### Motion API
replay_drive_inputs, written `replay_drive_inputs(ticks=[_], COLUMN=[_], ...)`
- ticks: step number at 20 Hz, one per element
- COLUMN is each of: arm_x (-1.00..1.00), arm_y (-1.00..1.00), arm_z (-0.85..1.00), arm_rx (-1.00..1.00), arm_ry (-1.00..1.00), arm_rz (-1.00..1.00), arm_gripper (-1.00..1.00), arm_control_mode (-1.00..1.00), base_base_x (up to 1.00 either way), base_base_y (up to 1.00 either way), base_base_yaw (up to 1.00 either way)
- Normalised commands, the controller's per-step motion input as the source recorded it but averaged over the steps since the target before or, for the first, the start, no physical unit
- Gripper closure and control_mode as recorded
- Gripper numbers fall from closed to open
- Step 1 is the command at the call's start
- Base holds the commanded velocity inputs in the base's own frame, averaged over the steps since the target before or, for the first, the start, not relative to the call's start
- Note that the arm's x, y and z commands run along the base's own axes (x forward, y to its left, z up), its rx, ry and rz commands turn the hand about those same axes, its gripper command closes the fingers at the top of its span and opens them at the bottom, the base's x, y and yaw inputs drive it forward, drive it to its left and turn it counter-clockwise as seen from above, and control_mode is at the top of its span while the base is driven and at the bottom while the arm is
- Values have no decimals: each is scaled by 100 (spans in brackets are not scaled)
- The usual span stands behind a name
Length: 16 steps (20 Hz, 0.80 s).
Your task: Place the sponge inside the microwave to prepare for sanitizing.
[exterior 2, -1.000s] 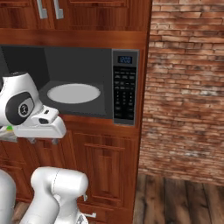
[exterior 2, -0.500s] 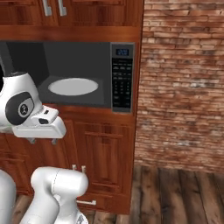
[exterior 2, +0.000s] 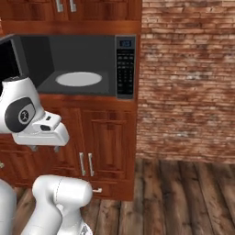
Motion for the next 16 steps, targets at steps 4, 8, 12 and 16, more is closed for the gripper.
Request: replay_drive_inputs(ticks=[4,8,12,16], arm_x=[0,0,0,0], arm_y=[0,0,0,0], arm_z=[0,0,0,0], arm_rx=[0,0,0,0], arm_ry=[0,0,0,0], arm_rz=[0,0,0,0], arm_gripper=[-100,-100,-100,-100], arm_control_mode=[100,100,100,100], base_base_x=[-78,-66,-55,-39], base_base_y=[11,33,56,72], base_base_yaw=[-9,-3,-2,-3])
